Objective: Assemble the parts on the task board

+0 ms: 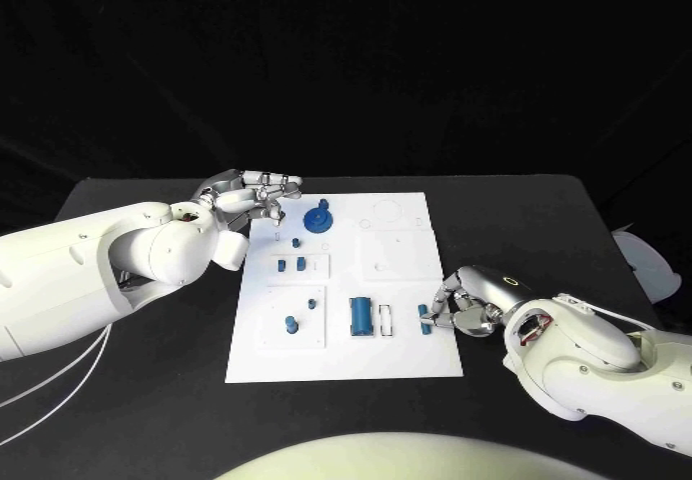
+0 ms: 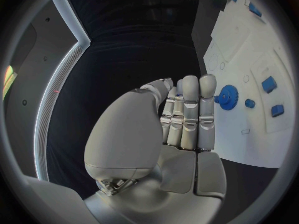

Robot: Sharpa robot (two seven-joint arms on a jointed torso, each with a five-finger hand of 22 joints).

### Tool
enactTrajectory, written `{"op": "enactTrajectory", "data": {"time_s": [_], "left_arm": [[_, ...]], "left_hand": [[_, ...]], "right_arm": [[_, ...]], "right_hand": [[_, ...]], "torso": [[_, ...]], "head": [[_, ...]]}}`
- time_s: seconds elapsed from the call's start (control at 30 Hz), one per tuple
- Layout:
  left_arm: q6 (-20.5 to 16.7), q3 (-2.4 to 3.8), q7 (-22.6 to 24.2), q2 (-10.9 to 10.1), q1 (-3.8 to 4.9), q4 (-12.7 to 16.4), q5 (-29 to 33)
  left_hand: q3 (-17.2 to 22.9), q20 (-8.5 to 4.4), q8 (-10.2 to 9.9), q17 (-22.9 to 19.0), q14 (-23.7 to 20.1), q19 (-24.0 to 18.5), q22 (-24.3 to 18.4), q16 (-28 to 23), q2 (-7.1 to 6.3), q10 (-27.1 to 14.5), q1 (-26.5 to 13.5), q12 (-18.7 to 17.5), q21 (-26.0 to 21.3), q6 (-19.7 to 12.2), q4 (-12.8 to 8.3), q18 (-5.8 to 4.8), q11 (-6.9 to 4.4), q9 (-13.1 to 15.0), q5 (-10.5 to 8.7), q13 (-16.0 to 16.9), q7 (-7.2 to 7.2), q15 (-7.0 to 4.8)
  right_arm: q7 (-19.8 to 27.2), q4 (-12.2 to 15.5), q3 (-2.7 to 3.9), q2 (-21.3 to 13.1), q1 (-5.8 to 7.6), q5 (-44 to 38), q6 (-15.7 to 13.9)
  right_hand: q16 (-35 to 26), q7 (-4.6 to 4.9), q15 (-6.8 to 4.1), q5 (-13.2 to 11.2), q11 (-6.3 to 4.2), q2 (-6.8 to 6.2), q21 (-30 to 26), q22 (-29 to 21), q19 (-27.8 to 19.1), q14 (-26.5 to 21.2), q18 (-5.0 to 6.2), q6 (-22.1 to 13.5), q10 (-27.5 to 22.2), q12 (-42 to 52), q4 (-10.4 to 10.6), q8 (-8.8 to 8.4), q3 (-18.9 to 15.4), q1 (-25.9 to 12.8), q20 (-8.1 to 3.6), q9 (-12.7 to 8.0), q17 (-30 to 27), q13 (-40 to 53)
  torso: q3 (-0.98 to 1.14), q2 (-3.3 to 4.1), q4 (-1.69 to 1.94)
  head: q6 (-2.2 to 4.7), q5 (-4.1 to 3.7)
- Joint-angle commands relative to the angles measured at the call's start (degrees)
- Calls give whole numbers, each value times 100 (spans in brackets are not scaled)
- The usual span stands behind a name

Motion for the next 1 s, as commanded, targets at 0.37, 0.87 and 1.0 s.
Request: {"op": "enactTrajectory", "data": {"time_s": [0.37, 0.87, 1.0], "left_arm": [[116, 3, 3, -18, 2, 29, 13], [134, 2, -23, -35, 3, 39, 13], [131, 2, -29, -37, 3, 39, 13]], "left_hand": [[-8, 6, 0, -6, -24, -30, -5, -32, 21, -44, -57, 36, -20, -25, 2, 43, -2, -6, -4, -3, 17, 2], [-12, 8, 0, -7, -25, -30, -10, -32, 21, -49, -68, 40, -29, -28, 7, 44, 0, -7, -6, -4, 18, 3], [-12, 8, 0, -8, -26, -31, -13, -32, 21, -50, -69, 41, -32, -28, 8, 44, 0, -8, -6, -4, 18, 4]], "right_arm": [[-11, -133, -4, 146, -54, -278, 463], [-32, -153, -6, 253, -116, -818, 717], [-33, -159, -6, 262, -118, -1111, 910]], "right_hand": [[-17, -44, 23, -17, -6, -99, -4, 1183, 221, 557, -60, 152, 118, -62, 10, -17, -22, -27, 35, -6, 1333, 25], [-27, -75, -6, -39, -37, -246, -33, 1177, 212, 553, -55, 222, 107, -96, -62, -40, 29, 196, 11, -1, 1314, 10], [-42, -57, 1, -62, -24, -357, -91, 1163, 193, 546, -46, 201, 80, -143, -103, -65, 37, 294, 12, -5, 1285, -15]], "torso": [[5, -5, -5], [0, -7, -5], [0, -9, -7]], "head": [[-28, -3], [-45, -22], [-50, -18]]}}
